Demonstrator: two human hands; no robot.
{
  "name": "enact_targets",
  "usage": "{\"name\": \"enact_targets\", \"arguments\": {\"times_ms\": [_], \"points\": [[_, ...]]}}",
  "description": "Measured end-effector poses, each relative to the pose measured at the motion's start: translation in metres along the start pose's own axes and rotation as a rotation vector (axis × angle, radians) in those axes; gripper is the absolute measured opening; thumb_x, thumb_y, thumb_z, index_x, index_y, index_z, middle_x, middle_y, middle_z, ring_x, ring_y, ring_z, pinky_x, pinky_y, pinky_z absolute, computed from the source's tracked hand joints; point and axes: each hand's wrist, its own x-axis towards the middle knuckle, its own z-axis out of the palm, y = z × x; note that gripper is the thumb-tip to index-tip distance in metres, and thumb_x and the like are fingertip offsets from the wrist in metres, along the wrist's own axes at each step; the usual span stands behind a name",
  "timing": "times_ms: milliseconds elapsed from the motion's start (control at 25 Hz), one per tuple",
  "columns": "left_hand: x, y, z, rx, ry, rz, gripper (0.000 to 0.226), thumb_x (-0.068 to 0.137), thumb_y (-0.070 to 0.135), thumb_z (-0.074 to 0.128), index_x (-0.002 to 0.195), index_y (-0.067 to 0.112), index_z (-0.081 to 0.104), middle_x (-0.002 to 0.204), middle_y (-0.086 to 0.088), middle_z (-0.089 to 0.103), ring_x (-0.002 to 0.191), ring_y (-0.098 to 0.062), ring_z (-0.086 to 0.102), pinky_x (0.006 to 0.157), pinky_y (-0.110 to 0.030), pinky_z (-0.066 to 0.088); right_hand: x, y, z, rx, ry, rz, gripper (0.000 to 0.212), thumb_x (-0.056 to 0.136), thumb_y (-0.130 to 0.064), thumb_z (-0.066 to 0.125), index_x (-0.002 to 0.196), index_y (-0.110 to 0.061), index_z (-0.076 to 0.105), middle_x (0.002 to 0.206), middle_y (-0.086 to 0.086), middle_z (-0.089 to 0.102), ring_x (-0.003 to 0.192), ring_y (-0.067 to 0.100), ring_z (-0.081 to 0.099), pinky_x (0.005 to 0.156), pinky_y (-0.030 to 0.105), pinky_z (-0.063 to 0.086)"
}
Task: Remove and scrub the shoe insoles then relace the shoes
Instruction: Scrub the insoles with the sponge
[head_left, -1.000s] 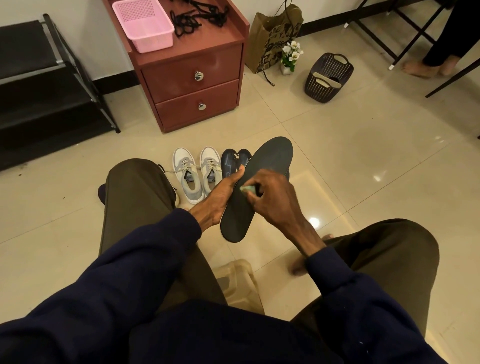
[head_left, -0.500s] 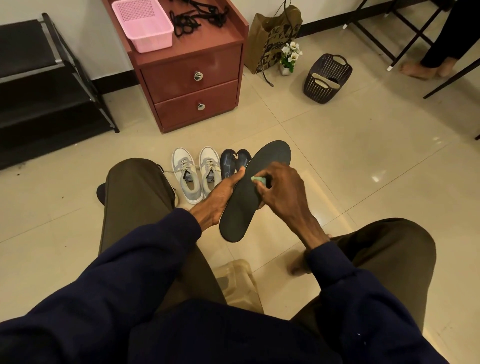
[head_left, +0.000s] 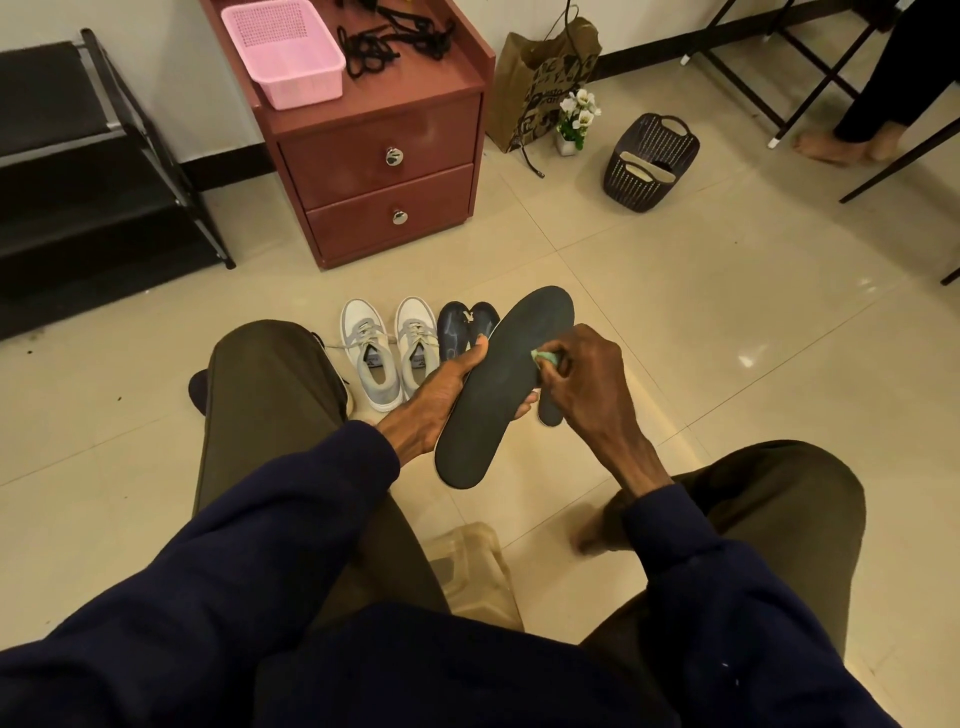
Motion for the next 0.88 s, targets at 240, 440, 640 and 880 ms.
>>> {"name": "enact_targets", "arguments": {"times_ms": [240, 440, 640, 880], "points": [[-0.001, 0.002, -0.005, 0.054, 0.107, 0.062, 0.047, 0.101, 0.049, 0.059, 0.125, 0.011, 0.072, 0.125, -0.018, 0.069, 0.099, -0.030, 0.070, 0.098, -0.047, 0.053, -0.012, -0.027, 0.010, 0.135, -0.293, -0.172, 0.011, 0.087, -0.013, 0.079, 0.096, -0.009, 0.079, 0.091, 0.002, 0.069, 0.075, 0.007, 0.060, 0.063, 0.009, 0.046], [-0.001, -0.002, 0.000, -0.004, 0.031, -0.021, 0.064, 0.105, 0.049, 0.050, 0.141, -0.002, 0.055, 0.133, -0.030, 0.061, 0.111, -0.041, 0.066, 0.093, -0.049, 0.059, 0.001, 0.000, -0.001, 0.048, 0.031, 0.008, 0.013, 0.088, -0.014, 0.078, 0.099, -0.007, 0.077, 0.093, 0.006, 0.071, 0.078, 0.013, 0.062, 0.066, 0.016, 0.049], [-0.006, 0.001, 0.002, 0.100, 0.116, 0.041, 0.041, 0.103, 0.046, 0.054, 0.101, 0.015, 0.081, 0.099, -0.011, 0.077, 0.079, -0.024, 0.074, 0.074, -0.036, 0.062, -0.017, -0.035, 0.003, 0.190, -0.415, -0.187, 0.009, 0.087, -0.013, 0.079, 0.096, -0.010, 0.079, 0.092, -0.003, 0.067, 0.077, 0.005, 0.062, 0.064, 0.011, 0.047], [-0.003, -0.003, 0.003, 0.021, 0.006, -0.026, 0.064, 0.105, 0.050, 0.049, 0.141, -0.003, 0.055, 0.135, -0.032, 0.059, 0.115, -0.044, 0.061, 0.096, -0.049, 0.057, 0.005, 0.003, -0.003, -0.024, -0.002, 0.048, 0.008, 0.088, -0.014, 0.077, 0.093, -0.009, 0.077, 0.091, 0.003, 0.069, 0.077, 0.014, 0.062, 0.063, 0.012, 0.040]]}}
